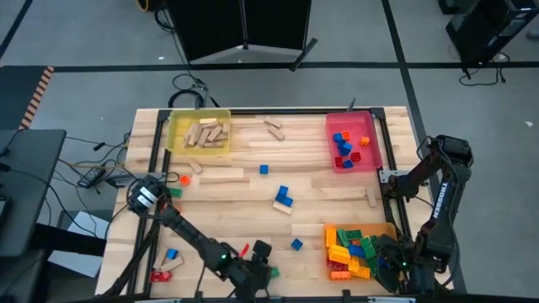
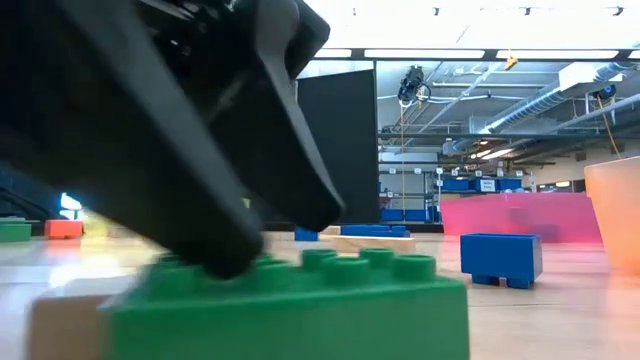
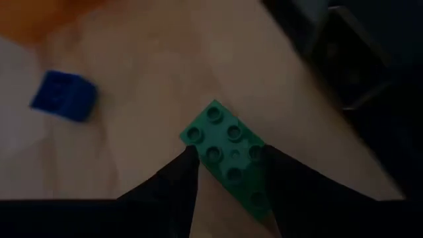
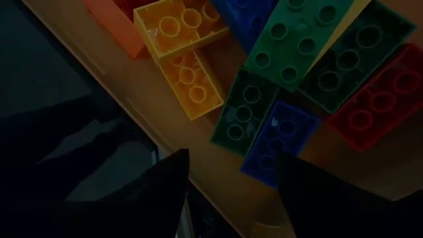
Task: Sort blocks by size
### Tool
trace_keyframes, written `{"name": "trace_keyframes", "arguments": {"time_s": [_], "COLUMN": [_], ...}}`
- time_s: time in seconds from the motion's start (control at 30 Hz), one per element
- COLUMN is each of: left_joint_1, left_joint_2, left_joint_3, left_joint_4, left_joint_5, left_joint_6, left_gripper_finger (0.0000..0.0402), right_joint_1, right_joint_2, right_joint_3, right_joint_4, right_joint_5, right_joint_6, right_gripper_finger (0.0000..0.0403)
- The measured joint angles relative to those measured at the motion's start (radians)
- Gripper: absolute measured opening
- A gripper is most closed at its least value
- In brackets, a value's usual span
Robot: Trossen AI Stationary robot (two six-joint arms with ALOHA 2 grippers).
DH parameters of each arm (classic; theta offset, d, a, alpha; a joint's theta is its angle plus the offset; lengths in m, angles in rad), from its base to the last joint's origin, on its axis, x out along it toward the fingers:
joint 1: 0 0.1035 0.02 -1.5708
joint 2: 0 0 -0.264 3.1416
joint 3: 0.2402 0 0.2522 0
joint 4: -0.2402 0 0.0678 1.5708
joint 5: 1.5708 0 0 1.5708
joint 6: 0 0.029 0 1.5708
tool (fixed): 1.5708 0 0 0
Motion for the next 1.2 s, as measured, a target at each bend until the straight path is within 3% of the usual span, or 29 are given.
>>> {"name": "trace_keyframes", "arguments": {"time_s": [0.27, 0.5, 0.67, 0.83, 1.2], "left_joint_1": [0.020, 0.033, 0.044, 0.062, 0.104], "left_joint_2": [-0.013, -0.028, -0.028, -0.024, -0.023], "left_joint_3": [-0.007, 0.010, 0.013, 0.012, 0.013], "left_joint_4": [-0.067, -0.037, -0.014, -0.012, 0.048], "left_joint_5": [-0.246, -0.246, -0.240, -0.180, -0.084], "left_joint_6": [-0.150, -0.183, -0.395, -0.499, -0.553], "left_gripper_finger": [0.0173, 0.0173, 0.0173, 0.0173, 0.0203], "right_joint_1": [0.000, 0.000, 0.000, 0.000, 0.000], "right_joint_2": [0.000, 0.000, 0.000, 0.000, 0.000], "right_joint_3": [0.000, 0.000, 0.000, 0.000, 0.000], "right_joint_4": [0.004, 0.006, 0.005, 0.004, 0.004], "right_joint_5": [0.000, 0.000, 0.000, 0.000, 0.001], "right_joint_6": [0.007, 0.009, 0.008, 0.008, -0.003], "right_gripper_finger": [0.0231, 0.0230, 0.0225, 0.0221, 0.0221]}}
